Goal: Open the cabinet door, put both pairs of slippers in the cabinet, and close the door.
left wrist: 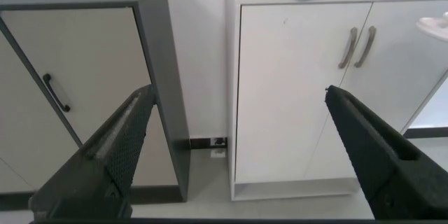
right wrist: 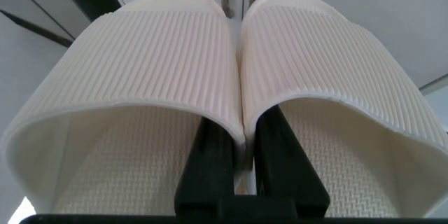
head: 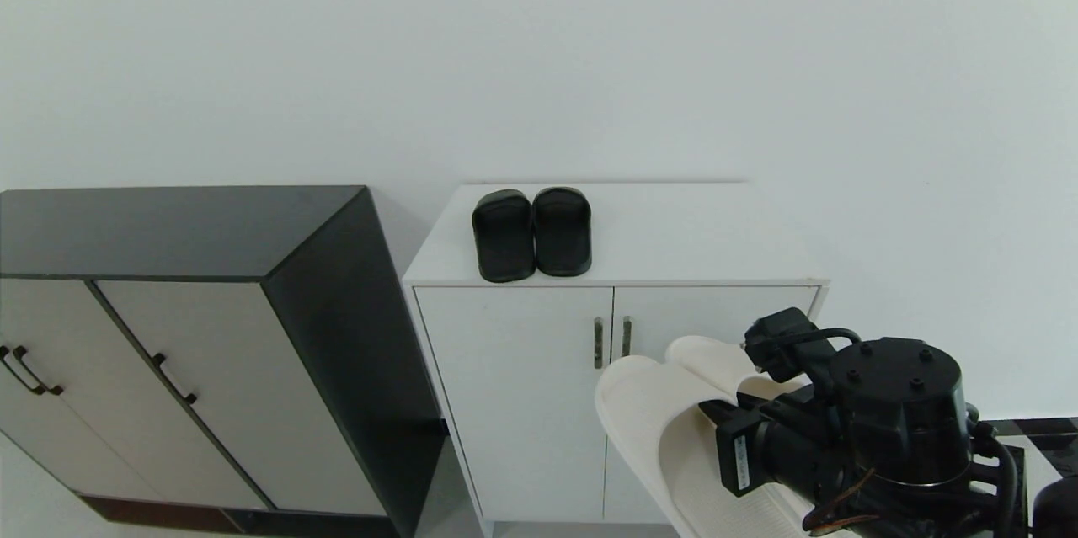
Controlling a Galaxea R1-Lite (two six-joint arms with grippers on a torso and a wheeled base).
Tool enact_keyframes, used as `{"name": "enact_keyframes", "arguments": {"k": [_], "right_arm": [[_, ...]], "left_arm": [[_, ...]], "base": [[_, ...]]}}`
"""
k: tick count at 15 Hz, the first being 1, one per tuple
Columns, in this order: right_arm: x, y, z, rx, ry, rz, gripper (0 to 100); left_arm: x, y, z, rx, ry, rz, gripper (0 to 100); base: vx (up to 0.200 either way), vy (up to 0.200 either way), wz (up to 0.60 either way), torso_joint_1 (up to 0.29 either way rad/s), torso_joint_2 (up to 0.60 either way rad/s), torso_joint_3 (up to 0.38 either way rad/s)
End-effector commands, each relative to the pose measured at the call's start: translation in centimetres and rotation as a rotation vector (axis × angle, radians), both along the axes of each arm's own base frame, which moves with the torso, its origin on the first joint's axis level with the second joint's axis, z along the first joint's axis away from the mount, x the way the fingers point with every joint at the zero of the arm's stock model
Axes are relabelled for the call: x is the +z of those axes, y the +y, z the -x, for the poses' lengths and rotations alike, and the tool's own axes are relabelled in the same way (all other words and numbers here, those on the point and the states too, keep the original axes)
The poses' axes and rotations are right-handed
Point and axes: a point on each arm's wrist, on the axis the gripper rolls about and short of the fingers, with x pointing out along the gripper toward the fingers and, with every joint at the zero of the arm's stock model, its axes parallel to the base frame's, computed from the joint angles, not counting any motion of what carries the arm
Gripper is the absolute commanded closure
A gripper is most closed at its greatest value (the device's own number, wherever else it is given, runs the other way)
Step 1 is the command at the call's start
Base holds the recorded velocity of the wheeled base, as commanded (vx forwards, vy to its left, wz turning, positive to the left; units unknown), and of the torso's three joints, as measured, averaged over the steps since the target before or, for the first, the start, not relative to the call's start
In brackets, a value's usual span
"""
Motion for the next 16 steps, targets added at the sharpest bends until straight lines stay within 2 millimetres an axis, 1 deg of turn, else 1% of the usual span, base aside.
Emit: {"name": "enact_keyframes", "arguments": {"k": [1,9,16], "right_arm": [[-0.12,0.03,0.08,0.004,0.003,0.001,100],[-0.21,0.00,0.10,0.005,-0.018,-0.009,100],[-0.32,0.01,0.15,0.007,-0.016,-0.004,100]], "left_arm": [[0.03,0.00,0.01,0.000,-0.001,0.000,0],[-0.01,0.00,0.00,0.002,0.001,0.000,0],[-0.01,0.00,0.00,0.002,0.001,0.000,0]], "base": [[0.000,0.000,0.00,-0.227,0.54,0.310],[0.000,0.000,0.00,-0.224,0.54,0.318],[0.000,0.000,0.00,-0.181,0.49,0.317]]}}
